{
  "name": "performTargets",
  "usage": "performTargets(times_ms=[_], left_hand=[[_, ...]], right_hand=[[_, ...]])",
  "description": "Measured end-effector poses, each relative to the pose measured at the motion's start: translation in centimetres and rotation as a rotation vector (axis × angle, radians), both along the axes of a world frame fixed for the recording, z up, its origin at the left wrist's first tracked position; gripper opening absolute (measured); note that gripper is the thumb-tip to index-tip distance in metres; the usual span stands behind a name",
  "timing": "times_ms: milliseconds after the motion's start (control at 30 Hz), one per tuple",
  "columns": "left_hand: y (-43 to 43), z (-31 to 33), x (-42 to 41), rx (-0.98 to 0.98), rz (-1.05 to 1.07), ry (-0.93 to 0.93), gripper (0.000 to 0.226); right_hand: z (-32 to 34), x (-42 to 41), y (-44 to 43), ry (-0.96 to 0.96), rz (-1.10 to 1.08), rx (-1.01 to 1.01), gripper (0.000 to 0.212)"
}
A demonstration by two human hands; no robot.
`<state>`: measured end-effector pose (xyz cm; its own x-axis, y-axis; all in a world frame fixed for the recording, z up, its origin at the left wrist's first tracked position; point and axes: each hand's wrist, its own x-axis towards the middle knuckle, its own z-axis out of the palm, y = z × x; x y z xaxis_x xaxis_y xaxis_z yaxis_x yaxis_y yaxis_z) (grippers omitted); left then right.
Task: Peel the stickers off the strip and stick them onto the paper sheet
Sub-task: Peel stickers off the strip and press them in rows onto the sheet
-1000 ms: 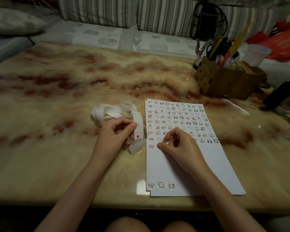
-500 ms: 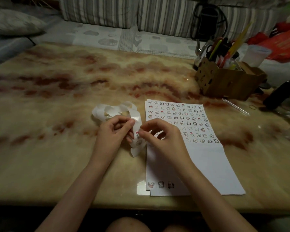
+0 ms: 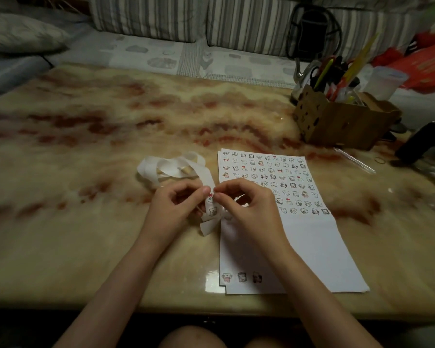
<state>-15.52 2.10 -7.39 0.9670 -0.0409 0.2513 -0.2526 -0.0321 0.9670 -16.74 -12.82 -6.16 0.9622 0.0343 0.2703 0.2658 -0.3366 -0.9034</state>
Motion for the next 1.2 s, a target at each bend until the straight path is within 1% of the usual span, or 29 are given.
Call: performTargets(times_ms=[400,533,567,667,700,800,867,1000,1200], left_hand=[[0.0,-0.1,-0.1,-0.009,-0.012,0.024,0.015],[0.2,-0.4,0.2,-0.007,-0.001,0.042,0.016],[0.3,-0.5,0.3,-0.009,0.004,0.047,0.016],[0.3,-0.7,0.4,-0.016,0.016,0.066,0.016],[0.2,-0.7,0.4,-0.01,0.019,0.069,0.016],[0.2,-0.7,0.3,0.011,0.017,0.071,0.016],[0.2,-0.7,0.4,0.021,0.016,0.069,0.016],[0.2,-0.9,0.5,0.031,0.006,0.072,0.015],[0.2,-0.9,0.4,0.036,0.015,0.088,0.015]], right_hand=[[-0.7,-0.2,0.0,-0.094,-0.033,-0.198,0.003],[-0.4,-0.8,-0.4,-0.094,0.011,-0.18,0.008],[-0.2,-1.0,-0.6,-0.074,0.032,-0.138,0.009],[0.8,-1.0,-1.6,0.084,0.074,0.112,0.008],[1.1,-0.8,-2.1,0.131,0.051,0.158,0.008],[1.7,-0.2,-4.3,0.262,-0.036,0.191,0.007],[1.8,0.0,-5.6,0.334,-0.051,0.153,0.005],[0.9,0.2,-6.8,0.398,-0.073,-0.063,0.013],[0.1,0.1,-6.6,0.428,-0.102,-0.106,0.009]])
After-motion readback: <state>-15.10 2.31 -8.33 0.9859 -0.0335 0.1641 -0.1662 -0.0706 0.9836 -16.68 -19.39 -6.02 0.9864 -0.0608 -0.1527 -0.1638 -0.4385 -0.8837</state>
